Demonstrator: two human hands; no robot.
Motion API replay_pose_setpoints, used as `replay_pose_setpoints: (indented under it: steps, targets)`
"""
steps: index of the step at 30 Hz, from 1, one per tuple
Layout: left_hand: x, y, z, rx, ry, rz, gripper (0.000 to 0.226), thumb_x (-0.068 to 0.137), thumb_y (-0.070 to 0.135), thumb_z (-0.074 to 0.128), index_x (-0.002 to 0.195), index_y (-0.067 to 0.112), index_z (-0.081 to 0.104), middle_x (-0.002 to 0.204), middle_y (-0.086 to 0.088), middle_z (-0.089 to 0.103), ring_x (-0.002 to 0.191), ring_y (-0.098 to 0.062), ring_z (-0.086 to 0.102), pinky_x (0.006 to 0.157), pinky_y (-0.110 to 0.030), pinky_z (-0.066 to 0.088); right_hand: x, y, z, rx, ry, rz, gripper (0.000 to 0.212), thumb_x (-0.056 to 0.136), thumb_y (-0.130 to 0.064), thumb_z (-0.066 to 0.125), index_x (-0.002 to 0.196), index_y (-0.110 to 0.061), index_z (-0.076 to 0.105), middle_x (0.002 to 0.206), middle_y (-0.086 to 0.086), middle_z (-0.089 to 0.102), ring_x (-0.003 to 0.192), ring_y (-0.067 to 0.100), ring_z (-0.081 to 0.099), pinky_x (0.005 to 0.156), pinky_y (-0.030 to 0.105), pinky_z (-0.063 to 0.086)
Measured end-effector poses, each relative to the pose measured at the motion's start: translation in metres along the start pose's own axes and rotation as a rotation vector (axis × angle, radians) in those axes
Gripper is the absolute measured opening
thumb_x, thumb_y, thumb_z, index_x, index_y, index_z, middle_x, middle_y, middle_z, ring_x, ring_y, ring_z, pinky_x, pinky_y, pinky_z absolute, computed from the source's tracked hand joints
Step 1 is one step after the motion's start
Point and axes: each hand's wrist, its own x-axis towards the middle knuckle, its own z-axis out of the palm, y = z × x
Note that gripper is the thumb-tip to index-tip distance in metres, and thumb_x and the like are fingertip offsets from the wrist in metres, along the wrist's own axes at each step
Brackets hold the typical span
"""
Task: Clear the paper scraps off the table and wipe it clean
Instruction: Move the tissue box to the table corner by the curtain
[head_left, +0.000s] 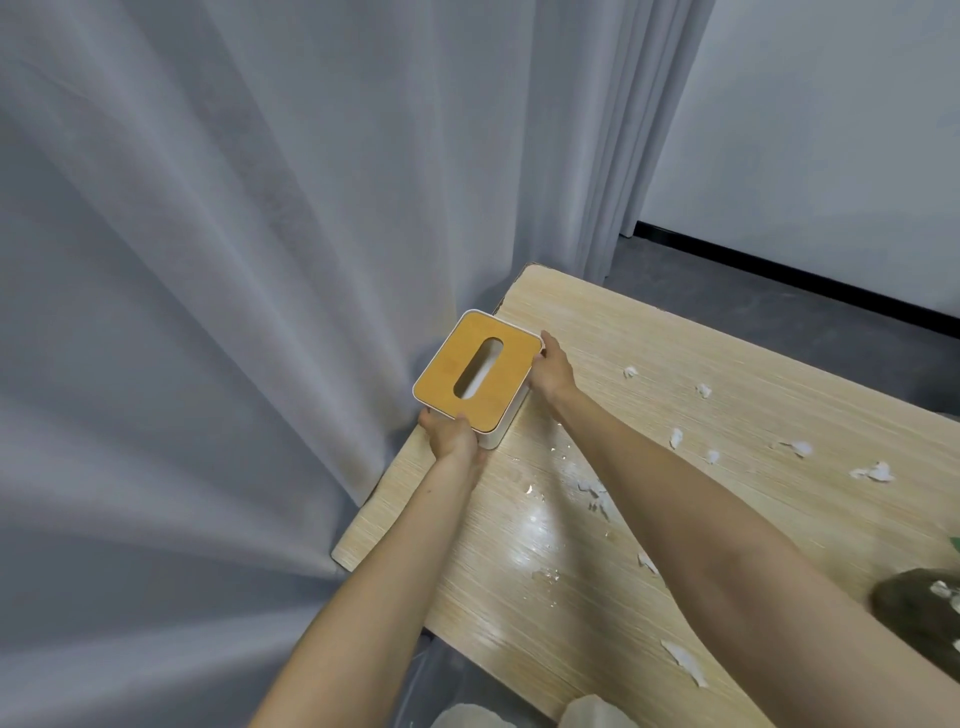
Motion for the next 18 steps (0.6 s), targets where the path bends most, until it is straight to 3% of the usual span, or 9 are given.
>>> replay_pose_setpoints:
  steps: [3, 6, 9, 12, 14, 18]
  targets:
    - [0.005, -0.001, 0.003, 0.038, 0.009, 0.005, 0.049, 0.095, 0.010, 0.035, 0.136, 0.034, 0.024, 0.124, -0.013, 0.059, 0.104, -0.032, 0.063, 0.047, -0.022, 0.046, 0.001, 0.005, 0.005, 0.030, -0.012, 0.004, 0.052, 0.096, -0.011, 0.031, 0.148, -0.016, 0.025, 0.129, 0.009, 0.053, 0.105, 0.025, 0.054, 0.095, 0.040, 0.045]
    - [0.008, -0.003, 0.004, 0.057, 0.008, -0.001, 0.046, 0.095, 0.011, 0.033, 0.134, 0.034, 0.025, 0.122, -0.010, 0.059, 0.103, -0.032, 0.063, 0.048, -0.023, 0.046, 0.016, 0.022, 0.009, 0.062, -0.023, 0.031, 0.054, 0.093, -0.015, 0.033, 0.146, -0.020, 0.026, 0.135, 0.012, 0.051, 0.098, 0.020, 0.047, 0.087, 0.037, 0.044]
    - [0.013, -0.005, 0.003, 0.055, -0.006, 0.000, 0.046, 0.095, 0.011, 0.033, 0.134, 0.035, 0.027, 0.121, -0.009, 0.059, 0.104, -0.032, 0.062, 0.056, -0.028, 0.050, -0.004, 0.012, 0.003, 0.064, -0.047, 0.032, 0.052, 0.093, -0.017, 0.036, 0.145, -0.018, 0.027, 0.137, 0.011, 0.050, 0.109, 0.023, 0.050, 0.098, 0.041, 0.043]
    - [0.014, -0.009, 0.005, 0.081, 0.003, 0.004, 0.045, 0.095, 0.017, 0.034, 0.135, 0.035, 0.024, 0.124, -0.011, 0.058, 0.108, -0.034, 0.060, 0.083, -0.045, 0.054, -0.025, 0.004, -0.008, 0.022, -0.076, 0.017, 0.045, 0.098, -0.021, 0.040, 0.141, -0.012, 0.031, 0.143, 0.010, 0.043, 0.127, 0.029, 0.043, 0.107, 0.041, 0.036]
    - [0.011, -0.014, 0.007, 0.154, 0.043, -0.004, 0.044, 0.098, 0.030, 0.033, 0.140, 0.029, 0.020, 0.129, -0.018, 0.054, 0.116, -0.040, 0.056, 0.098, -0.052, 0.046, -0.034, 0.007, -0.015, -0.002, -0.074, 0.035, 0.055, 0.100, -0.022, 0.037, 0.150, -0.010, 0.016, 0.154, 0.008, 0.026, 0.140, 0.029, 0.029, 0.112, 0.041, 0.030]
    - [-0.008, -0.027, 0.021, 0.233, 0.061, -0.022, 0.047, 0.099, 0.041, 0.031, 0.138, 0.017, 0.025, 0.134, -0.022, 0.049, 0.118, -0.041, 0.053, 0.101, -0.051, 0.043, -0.049, 0.023, -0.035, -0.008, -0.034, 0.053, 0.055, 0.101, -0.014, 0.027, 0.152, -0.014, 0.008, 0.159, 0.005, 0.013, 0.144, 0.026, 0.020, 0.115, 0.040, 0.027]
